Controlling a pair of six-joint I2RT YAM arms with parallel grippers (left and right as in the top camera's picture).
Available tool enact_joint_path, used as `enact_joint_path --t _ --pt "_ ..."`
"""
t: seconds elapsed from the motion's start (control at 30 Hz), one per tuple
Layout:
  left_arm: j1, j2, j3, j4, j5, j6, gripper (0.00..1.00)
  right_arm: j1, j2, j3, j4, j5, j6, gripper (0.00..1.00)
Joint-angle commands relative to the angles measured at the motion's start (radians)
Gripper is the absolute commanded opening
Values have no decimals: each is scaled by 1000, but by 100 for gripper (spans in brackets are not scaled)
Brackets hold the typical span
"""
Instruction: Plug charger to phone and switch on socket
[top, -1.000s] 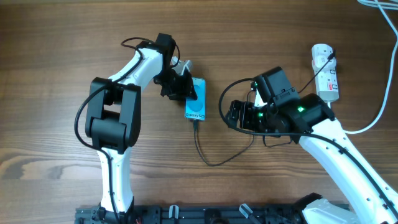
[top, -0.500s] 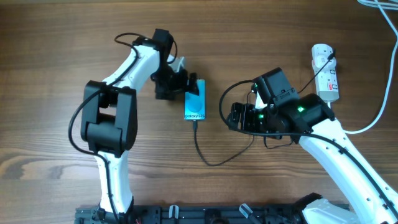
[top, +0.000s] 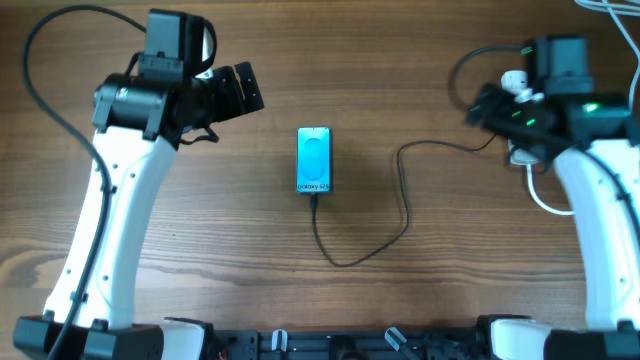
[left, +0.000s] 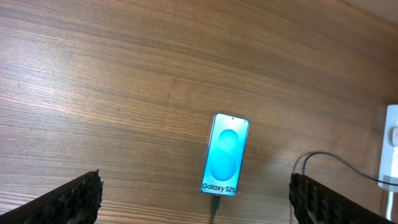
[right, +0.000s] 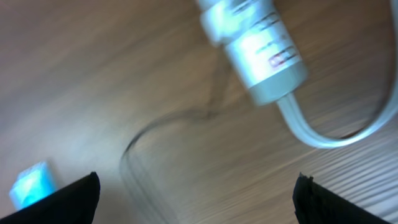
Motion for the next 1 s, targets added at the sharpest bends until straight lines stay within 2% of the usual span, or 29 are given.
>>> enact_joint_path --t 0.0,0.23,0.4,0.63,0.83,0.97 --pt "-4 0 -3 -1 -31 -23 100 -129 58 15 77 95 -19 100" --pt "-4 3 -3 -1 -31 -23 100 -318 233 15 270 123 -54 100" --pt "-4 3 -3 -1 -31 -23 100 -329 357 15 392 86 -203 100" --pt "-4 3 -3 -1 -31 -23 100 -332 504 15 472 89 -202 100" --pt "-4 3 -3 -1 -31 -23 100 -359 551 15 502 -38 -230 100" --pt "-4 3 -3 -1 -31 -23 100 -378 559 14 502 -52 -214 100"
